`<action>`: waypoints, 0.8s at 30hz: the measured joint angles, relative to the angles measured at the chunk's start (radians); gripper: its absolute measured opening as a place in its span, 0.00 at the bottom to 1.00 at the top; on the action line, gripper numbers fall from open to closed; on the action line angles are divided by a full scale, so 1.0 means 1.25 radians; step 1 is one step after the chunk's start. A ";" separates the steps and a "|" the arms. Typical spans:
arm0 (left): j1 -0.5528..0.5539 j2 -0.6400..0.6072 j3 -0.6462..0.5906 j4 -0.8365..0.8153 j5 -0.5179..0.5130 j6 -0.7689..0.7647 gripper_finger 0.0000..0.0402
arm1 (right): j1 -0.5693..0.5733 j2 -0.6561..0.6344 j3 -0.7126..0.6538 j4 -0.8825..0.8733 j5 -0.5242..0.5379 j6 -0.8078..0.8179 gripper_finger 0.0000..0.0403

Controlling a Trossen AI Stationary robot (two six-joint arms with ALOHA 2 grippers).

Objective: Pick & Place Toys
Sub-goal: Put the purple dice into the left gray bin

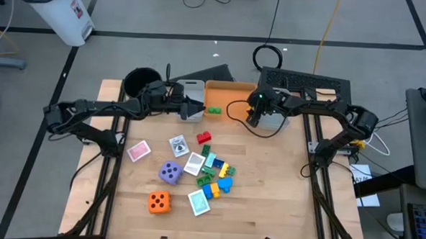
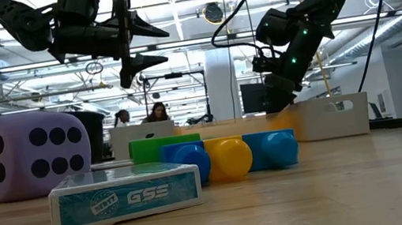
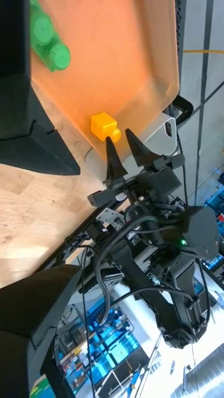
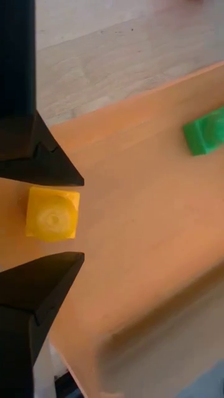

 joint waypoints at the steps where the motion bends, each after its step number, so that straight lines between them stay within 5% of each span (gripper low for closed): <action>1: 0.000 0.000 0.000 0.000 0.000 0.000 0.63 | 0.000 -0.003 0.000 0.007 0.000 0.001 0.43; 10: 0.000 0.000 0.000 0.001 0.001 -0.002 0.64 | 0.002 -0.053 0.001 0.024 0.000 0.043 0.42; 24: -0.003 0.000 0.000 0.021 -0.041 -0.073 0.64 | 0.015 -0.168 0.001 0.198 -0.002 0.385 0.42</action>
